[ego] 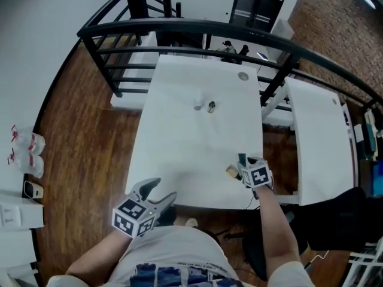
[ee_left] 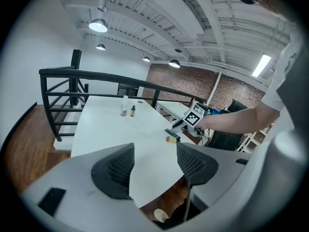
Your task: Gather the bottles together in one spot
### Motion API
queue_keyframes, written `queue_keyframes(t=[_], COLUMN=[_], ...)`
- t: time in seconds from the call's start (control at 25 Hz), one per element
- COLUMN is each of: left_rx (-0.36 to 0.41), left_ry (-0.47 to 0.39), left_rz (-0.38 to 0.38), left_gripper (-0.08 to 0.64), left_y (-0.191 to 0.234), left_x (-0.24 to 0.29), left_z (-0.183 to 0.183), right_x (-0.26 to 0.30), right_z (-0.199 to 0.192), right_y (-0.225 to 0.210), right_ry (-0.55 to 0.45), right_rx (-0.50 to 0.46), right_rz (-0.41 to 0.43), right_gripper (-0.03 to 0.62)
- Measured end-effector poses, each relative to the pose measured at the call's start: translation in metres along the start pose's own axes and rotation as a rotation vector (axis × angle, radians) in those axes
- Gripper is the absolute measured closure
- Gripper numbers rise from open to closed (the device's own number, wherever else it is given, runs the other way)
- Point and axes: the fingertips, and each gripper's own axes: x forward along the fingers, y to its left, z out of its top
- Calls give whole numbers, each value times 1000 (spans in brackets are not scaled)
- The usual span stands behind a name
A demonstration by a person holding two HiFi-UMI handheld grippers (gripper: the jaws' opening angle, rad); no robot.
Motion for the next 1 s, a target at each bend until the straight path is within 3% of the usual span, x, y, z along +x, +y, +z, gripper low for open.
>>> queue_keyframes(t=[0.28, 0.48, 0.76, 1.0], left_rx=[-6, 5, 41, 77], left_ry=[48, 61, 79, 74], left_rz=[-47, -75, -133, -192], left_gripper=[310, 310, 310, 310], left_y=[32, 50, 55, 40], left_x=[6, 12, 22, 36], left_z=[-3, 1, 11, 21], right_x=[42, 46, 23, -36], right_z=[-8, -5, 6, 57], right_y=[-10, -8, -13, -2], right_ry=[209, 244, 97, -192], right_rx=[63, 70, 121, 158], right_rz=[23, 63, 12, 13], right_gripper=[380, 416, 439, 440])
